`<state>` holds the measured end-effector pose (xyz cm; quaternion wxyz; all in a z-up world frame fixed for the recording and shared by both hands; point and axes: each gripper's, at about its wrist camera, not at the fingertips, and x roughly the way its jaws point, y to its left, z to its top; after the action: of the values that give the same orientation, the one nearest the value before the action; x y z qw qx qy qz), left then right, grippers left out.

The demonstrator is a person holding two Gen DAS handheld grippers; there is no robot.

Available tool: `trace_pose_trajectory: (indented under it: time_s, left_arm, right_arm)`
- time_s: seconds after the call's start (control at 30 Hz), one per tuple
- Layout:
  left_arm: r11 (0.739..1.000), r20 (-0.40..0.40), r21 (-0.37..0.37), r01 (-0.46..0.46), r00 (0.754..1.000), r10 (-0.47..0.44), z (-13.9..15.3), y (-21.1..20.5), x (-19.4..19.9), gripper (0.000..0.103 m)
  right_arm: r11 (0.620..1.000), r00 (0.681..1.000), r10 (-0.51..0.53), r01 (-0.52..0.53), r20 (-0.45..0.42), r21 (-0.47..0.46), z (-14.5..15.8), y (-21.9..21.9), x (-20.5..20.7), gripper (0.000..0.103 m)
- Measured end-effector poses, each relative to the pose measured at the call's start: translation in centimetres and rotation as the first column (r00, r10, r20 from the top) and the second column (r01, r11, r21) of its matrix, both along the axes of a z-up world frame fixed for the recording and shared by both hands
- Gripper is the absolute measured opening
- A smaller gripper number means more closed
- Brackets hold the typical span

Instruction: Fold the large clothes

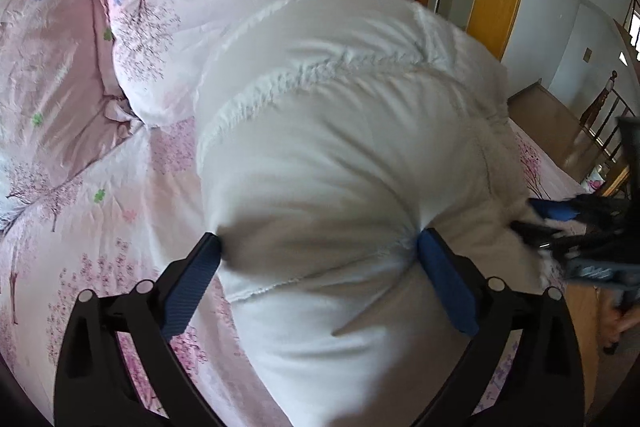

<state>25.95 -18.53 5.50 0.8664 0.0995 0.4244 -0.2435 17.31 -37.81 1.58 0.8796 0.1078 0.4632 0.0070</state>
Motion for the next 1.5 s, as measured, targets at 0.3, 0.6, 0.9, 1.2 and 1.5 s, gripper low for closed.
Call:
trace_pose_trajectory:
  time_s: [0.3,0.6,0.9,1.2,1.5]
  left_arm:
    - [0.999,0.027,-0.044,0.015,1.0,-0.014,0.7,0.2,-0.9,0.098]
    - [0.949,-0.172,-0.298,-0.103,0.984,0.053,1.0,8.2,4.7,0.098]
    - [0.952,-0.192,-0.276,-0.135,0.978,0.083,-0.9,7.7,5.8,0.098]
    - [0.969,-0.166,-0.238,-0.068,0.986,0.029,-1.7,2.9,5.5,0.098]
    - [0.965,-0.112,-0.255,-0.068,0.993,0.041,-0.6,2.8,4.8,0.099]
  right_arm:
    - [0.991,0.999,-0.031,0.028,0.02,0.134,-1.7,-2.1,0.0,0.067]
    - [0.897,0.991,-0.117,0.079,0.061,0.434,1.2,-7.9,-0.4,0.089]
    - [0.964,0.96,0.036,-0.107,0.279,0.242,8.0,-2.4,3.6,0.08]
    - [0.996,0.997,0.04,-0.045,0.06,0.078,4.9,-1.2,9.5,0.08]
    - [0.979,0.995,0.017,0.003,-0.096,0.206,-0.7,-4.5,13.2,0.093]
